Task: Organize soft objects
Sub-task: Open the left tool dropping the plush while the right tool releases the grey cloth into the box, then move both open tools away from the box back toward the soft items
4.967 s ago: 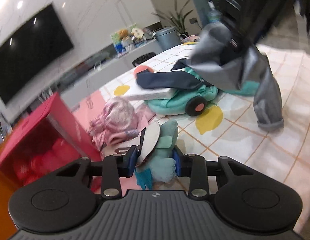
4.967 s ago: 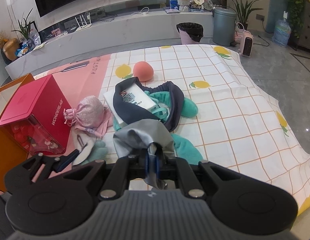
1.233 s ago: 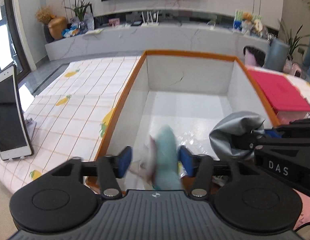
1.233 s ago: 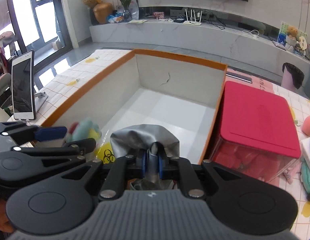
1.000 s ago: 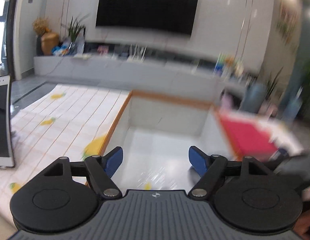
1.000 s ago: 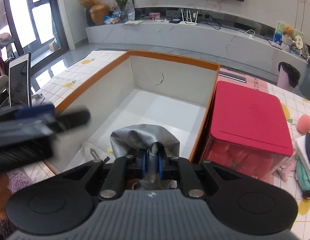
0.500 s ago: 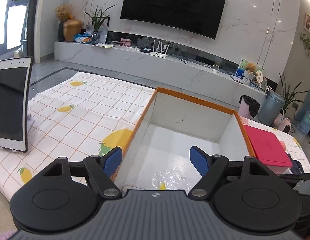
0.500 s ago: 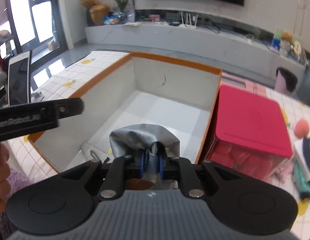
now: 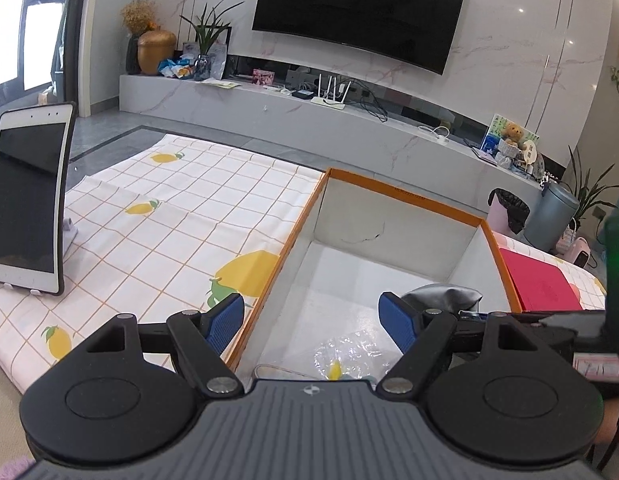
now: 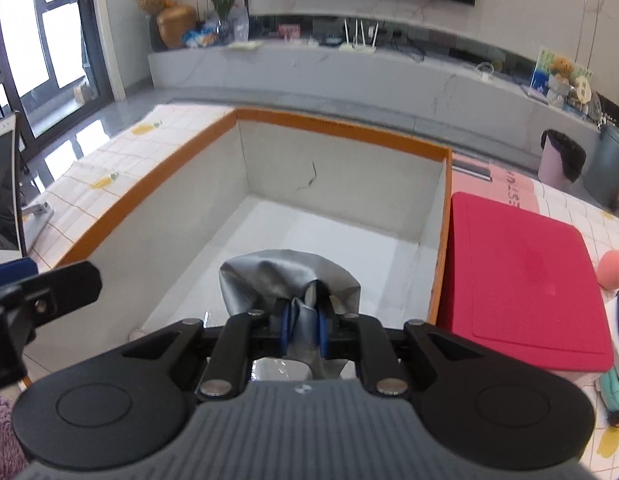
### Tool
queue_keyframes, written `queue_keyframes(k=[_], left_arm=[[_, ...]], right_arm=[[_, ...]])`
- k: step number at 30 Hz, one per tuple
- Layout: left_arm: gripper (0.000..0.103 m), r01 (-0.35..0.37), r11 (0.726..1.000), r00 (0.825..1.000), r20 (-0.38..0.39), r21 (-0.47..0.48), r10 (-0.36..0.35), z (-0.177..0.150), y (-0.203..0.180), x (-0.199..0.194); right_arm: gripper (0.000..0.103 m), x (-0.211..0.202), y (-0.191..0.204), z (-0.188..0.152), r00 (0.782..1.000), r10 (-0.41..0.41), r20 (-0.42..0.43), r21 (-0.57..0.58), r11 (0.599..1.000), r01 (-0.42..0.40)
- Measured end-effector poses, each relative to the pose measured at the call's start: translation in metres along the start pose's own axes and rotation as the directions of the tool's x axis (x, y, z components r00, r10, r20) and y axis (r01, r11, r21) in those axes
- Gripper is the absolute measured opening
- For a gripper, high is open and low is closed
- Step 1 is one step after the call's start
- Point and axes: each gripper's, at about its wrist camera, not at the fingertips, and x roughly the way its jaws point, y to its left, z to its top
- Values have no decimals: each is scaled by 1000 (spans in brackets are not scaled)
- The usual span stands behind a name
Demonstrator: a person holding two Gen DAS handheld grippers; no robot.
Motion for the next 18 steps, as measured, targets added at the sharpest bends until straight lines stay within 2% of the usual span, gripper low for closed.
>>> queue_keyframes(k=[4, 5, 7, 8, 9, 11, 13, 15, 18], left_arm=[[90, 1, 1000, 1000, -5, -11, -1, 0, 2, 0], [90, 6, 1000, 1000, -6, -17, -6, 1, 3, 0], [88, 25, 1000, 1000, -14, -15, -25, 1, 3, 0], [88, 27, 1000, 1000, -13, -13, -27, 2, 3, -1], [88, 27, 1000, 1000, -10, -14, -27, 1, 3, -2], [88, 32, 999, 999, -4, -26, -32, 2, 6, -3], [88, 36, 998, 999, -2, -42, -36, 3, 9, -4], [88, 35, 998, 999, -1, -54, -35, 3, 11, -4], [88, 36, 997, 999, -1, -61, -36, 3, 13, -5]], right_arm=[[11, -1, 3, -2, 999, -17, -35, -36, 999, 16], [17, -2, 5, -3, 999, -22, -39, -43, 999, 20], [52, -6, 10, -5, 999, -29, -33, -58, 998, 27], [73, -7, 11, -4, 999, -37, -31, -56, 998, 36], [79, -9, 12, -4, 999, -40, -25, -50, 998, 39], [80, -16, 14, -4, 1000, -17, 11, -58, 998, 17], [87, -22, 16, -3, 1000, -4, 29, -76, 997, 6], [98, -29, 18, -2, 999, 4, 52, -81, 997, 0], [100, -38, 22, -1, 996, 33, 83, -96, 995, -25]])
